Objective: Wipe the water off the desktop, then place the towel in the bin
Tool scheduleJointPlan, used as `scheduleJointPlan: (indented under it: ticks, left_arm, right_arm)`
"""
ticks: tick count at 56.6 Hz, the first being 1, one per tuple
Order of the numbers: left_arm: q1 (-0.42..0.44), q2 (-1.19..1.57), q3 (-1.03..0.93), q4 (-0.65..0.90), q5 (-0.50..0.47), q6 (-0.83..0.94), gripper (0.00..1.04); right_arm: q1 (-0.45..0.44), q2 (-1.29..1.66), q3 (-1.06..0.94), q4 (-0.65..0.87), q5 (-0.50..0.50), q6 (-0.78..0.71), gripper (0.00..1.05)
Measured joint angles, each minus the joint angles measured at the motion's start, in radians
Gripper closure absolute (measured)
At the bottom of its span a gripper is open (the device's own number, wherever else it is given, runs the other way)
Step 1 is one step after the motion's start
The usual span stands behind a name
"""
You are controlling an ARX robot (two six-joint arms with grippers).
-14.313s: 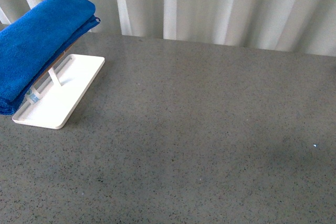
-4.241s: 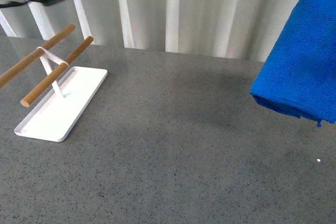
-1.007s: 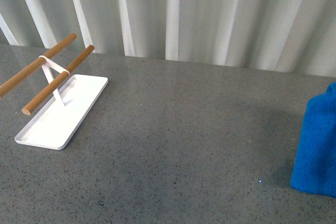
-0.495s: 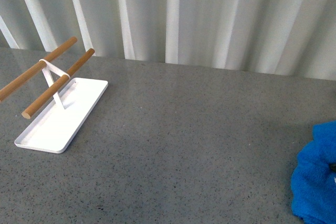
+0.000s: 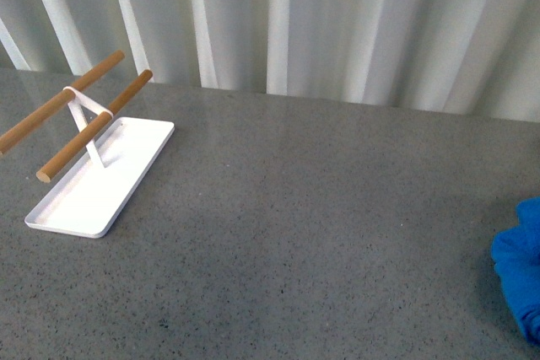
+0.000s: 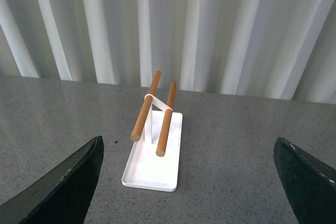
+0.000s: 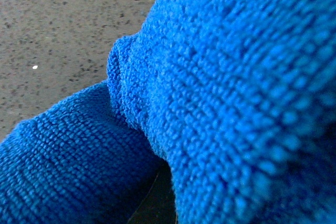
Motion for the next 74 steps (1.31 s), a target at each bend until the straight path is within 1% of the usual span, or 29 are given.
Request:
scheduleJointPlan:
  ticks: [4, 10, 24, 32, 35, 40, 42, 46, 53, 60, 67, 74]
  left_arm:
    - [0.000, 0.000, 0.000, 0.000, 0.000, 0.000, 0.07]
    - [0.000, 0.000, 0.000, 0.000, 0.000, 0.000, 0.07]
    - [0.000, 0.000, 0.000, 0.000, 0.000, 0.000, 0.07]
    - [0.000, 0.000, 0.000, 0.000, 0.000, 0.000, 0.07]
    - [0.000, 0.000, 0.000, 0.000, 0.000, 0.000, 0.07]
    - [0.000, 0.000, 0.000, 0.000, 0.000, 0.000, 0.07]
    - [0.000, 0.000, 0.000, 0.000, 0.000, 0.000, 0.07]
    - [0.000, 0.000, 0.000, 0.000, 0.000, 0.000, 0.07]
    - [0.000, 0.000, 0.000, 0.000, 0.000, 0.000, 0.07]
    - [0.000, 0.000, 0.000, 0.000, 0.000, 0.000, 0.07]
    - [0.000, 0.000, 0.000, 0.000, 0.000, 0.000, 0.07]
    - [0.000, 0.000, 0.000, 0.000, 0.000, 0.000, 0.07]
  right_arm:
    - [-0.012, 0.027, 0.048, -0.019, -0.008, -0.010, 1.00]
    - [-0.007, 0.063, 0.120, -0.045, 0.002, -0.012, 1.00]
    - [0.066, 0.163, 0.365, -0.137, 0.089, 0.023, 1.00]
    - [0.124, 0.210, 0.503, -0.206, 0.122, 0.049, 1.00]
    - [0.161, 0.232, 0.572, -0.246, 0.140, 0.060, 1.00]
    - [0.223, 0.263, 0.665, -0.296, 0.128, 0.093, 1.00]
    - [0.239, 0.267, 0.680, -0.305, 0.124, 0.100, 1.00]
    - [0.301, 0.273, 0.708, -0.327, 0.093, 0.125, 1.00]
    - [0.402, 0.261, 0.673, -0.305, 0.050, 0.156, 1.00]
    - [0.444, 0.206, 0.559, -0.243, 0.021, 0.164, 1.00]
    - [0.437, 0.123, 0.404, -0.171, 0.001, 0.162, 1.00]
    - [0.388, 0.027, 0.229, -0.098, -0.023, 0.145, 1.00]
